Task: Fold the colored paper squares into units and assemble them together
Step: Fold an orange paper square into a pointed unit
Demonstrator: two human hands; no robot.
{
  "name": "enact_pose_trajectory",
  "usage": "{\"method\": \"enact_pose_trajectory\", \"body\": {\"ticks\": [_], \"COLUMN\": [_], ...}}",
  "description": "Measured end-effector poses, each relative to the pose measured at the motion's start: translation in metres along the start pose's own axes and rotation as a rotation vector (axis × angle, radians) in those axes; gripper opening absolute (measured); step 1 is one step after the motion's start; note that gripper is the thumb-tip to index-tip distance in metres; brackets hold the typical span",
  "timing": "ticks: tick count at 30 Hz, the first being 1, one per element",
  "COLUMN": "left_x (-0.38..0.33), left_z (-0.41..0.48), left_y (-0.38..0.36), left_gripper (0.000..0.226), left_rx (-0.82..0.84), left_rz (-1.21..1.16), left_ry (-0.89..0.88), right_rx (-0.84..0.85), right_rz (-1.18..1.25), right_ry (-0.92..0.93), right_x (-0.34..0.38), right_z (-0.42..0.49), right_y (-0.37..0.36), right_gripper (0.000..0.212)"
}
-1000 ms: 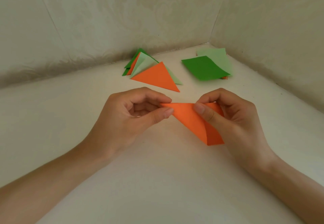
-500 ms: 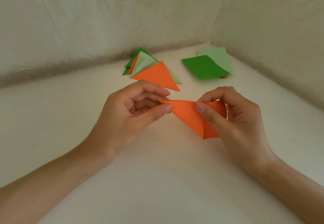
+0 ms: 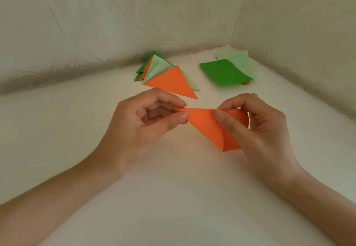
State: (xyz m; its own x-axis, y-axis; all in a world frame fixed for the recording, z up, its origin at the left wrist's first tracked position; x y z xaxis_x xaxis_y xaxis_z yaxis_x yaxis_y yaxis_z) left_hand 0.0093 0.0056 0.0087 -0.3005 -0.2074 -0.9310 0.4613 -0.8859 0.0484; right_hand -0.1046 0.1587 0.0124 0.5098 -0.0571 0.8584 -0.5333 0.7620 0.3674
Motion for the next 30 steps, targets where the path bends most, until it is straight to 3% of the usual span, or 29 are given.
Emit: {"method": "enact_pose_trajectory", "body": {"ticks": [4, 7, 11, 16, 18, 21, 23, 26, 30], "left_x": [0.002, 0.009, 0.011, 0.01, 0.011, 0.011, 0.01, 0.01, 0.01], "left_z": [0.0, 0.001, -0.006, -0.01, -0.01, -0.011, -0.01, -0.01, -0.013], "left_y": [-0.001, 0.0, -0.008, -0.012, -0.011, -0.011, -0.012, -0.013, -0.008], "left_gripper": [0.011, 0.009, 0.028, 0.036, 0.037, 0.037, 0.037, 0.037, 0.038], "left_rx": [-0.008, 0.033, 0.279, 0.43, 0.444, 0.458, 0.455, 0.437, 0.364], "left_rz": [0.043, 0.422, 0.929, 1.046, 1.059, 1.067, 1.077, 1.093, 1.203], "left_ry": [0.034, -0.06, -0.345, -0.348, -0.322, -0.284, -0.28, -0.284, -0.331], "right_rx": [0.004, 0.14, 0.241, 0.285, 0.282, 0.196, 0.257, 0.313, 0.254], "right_rz": [-0.087, -0.277, -0.402, -0.513, -0.629, -0.741, -0.751, -0.816, -0.939], "right_ry": [-0.038, -0.152, -0.183, -0.146, -0.074, 0.269, 0.425, 0.496, 0.566], "right_x": [0.0, -0.007, -0.013, -0.017, -0.019, -0.017, -0.017, -0.017, -0.019], "right_z": [0.001, 0.007, 0.012, 0.012, 0.012, 0.012, 0.009, 0.01, 0.008], "right_y": [0.001, 0.0, -0.003, -0.004, -0.001, 0.011, 0.015, 0.012, 0.009], "right_gripper": [0.012, 0.012, 0.017, 0.007, 0.009, 0.026, 0.039, 0.047, 0.043]}}
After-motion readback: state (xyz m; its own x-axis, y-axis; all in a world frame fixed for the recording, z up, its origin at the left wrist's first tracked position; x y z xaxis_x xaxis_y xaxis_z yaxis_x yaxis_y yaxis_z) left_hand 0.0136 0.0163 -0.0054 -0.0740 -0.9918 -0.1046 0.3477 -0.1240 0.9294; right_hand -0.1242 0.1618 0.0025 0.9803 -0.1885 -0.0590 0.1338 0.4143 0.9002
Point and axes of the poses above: each hand's wrist, its own z-axis towards the middle knuckle, its own y-axis out of the back of the hand, x = y × z, the point moved 1 cm from there along z, towards the middle knuckle, and after that the axes turned 2 degrees about x, right-handed, at the moved point
